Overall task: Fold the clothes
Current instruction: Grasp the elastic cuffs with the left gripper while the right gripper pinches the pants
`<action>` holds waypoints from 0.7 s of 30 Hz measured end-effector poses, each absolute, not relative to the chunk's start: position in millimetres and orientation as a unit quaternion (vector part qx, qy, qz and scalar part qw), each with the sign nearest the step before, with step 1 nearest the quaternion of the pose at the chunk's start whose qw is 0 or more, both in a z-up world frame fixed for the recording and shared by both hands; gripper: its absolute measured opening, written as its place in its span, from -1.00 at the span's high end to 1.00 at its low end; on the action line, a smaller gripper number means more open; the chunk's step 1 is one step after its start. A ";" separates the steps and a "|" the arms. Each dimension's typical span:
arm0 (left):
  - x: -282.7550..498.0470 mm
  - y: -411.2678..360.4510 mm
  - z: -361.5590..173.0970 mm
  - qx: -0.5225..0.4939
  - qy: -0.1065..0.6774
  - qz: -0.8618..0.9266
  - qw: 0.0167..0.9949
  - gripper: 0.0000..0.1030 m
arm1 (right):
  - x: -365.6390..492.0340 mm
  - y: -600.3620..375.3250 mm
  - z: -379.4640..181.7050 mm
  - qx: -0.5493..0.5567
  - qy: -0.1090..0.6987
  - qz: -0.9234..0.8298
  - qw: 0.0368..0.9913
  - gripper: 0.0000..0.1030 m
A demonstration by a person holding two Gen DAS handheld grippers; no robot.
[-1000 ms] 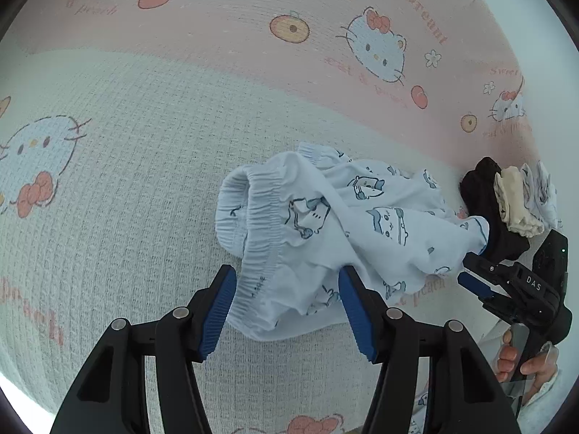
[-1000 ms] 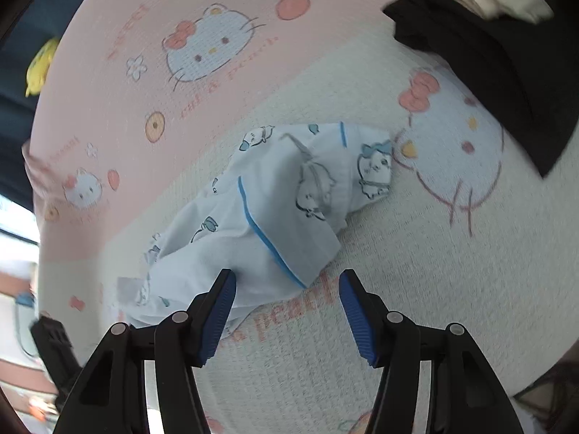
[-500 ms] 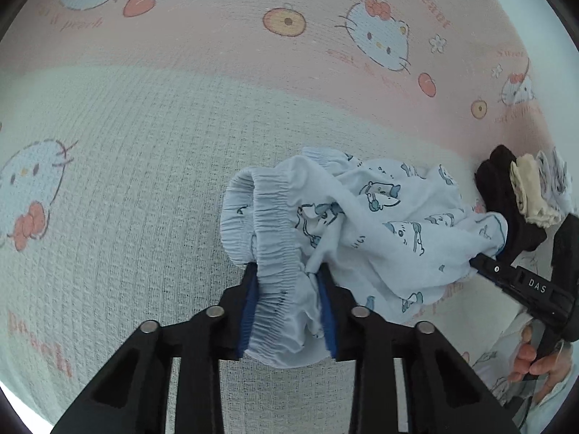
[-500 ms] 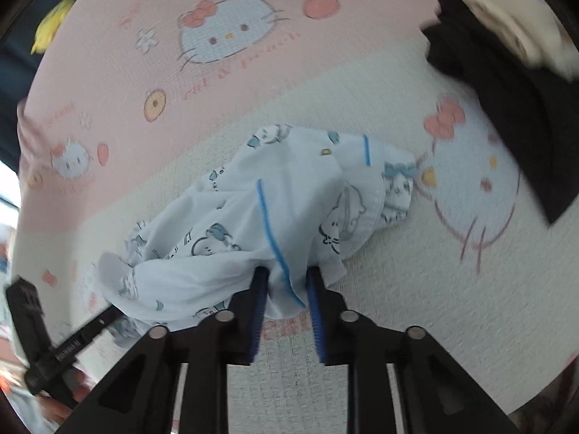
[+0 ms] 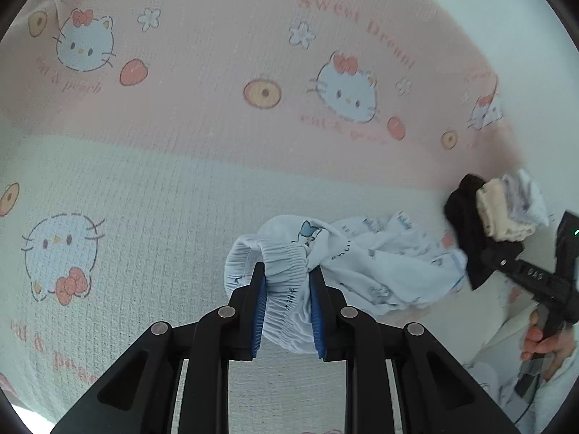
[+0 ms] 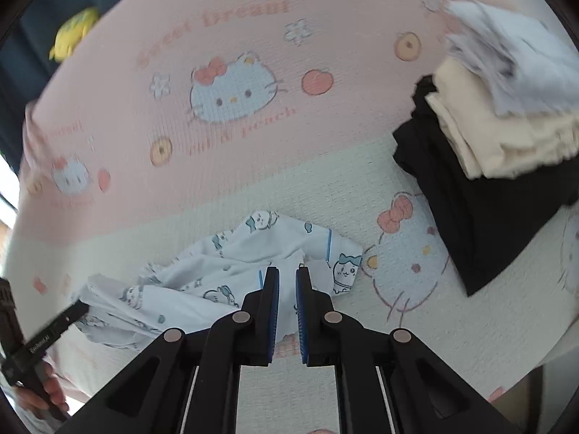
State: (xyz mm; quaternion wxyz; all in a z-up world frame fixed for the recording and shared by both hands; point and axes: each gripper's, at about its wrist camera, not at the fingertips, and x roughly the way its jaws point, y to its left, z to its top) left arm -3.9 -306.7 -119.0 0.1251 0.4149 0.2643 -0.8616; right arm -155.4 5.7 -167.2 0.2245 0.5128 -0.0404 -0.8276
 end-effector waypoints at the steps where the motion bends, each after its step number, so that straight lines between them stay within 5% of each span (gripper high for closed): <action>1: -3.7 -305.4 -112.0 0.409 0.263 -0.865 0.120 0.64 | -155.3 8.7 -168.9 0.520 -0.059 -0.820 0.231 0.86; 5: -2.2 -295.2 -86.9 0.391 0.241 -0.883 0.098 0.64 | -153.5 30.3 -183.5 0.545 -0.169 -0.788 0.234 0.77; 7: -2.7 -287.9 -75.8 0.384 0.222 -0.892 0.092 0.64 | -150.9 41.7 -197.3 0.562 -0.235 -0.761 0.224 0.27; 12: -7.3 -278.0 -64.6 0.377 0.190 -0.903 0.079 0.63 | -137.5 47.9 -221.4 0.587 -0.327 -0.708 0.216 -0.01; 21: -9.8 -280.0 -75.0 0.393 0.185 -0.897 0.080 0.63 | -133.8 49.6 -263.6 0.616 -0.493 -0.604 0.109 -0.04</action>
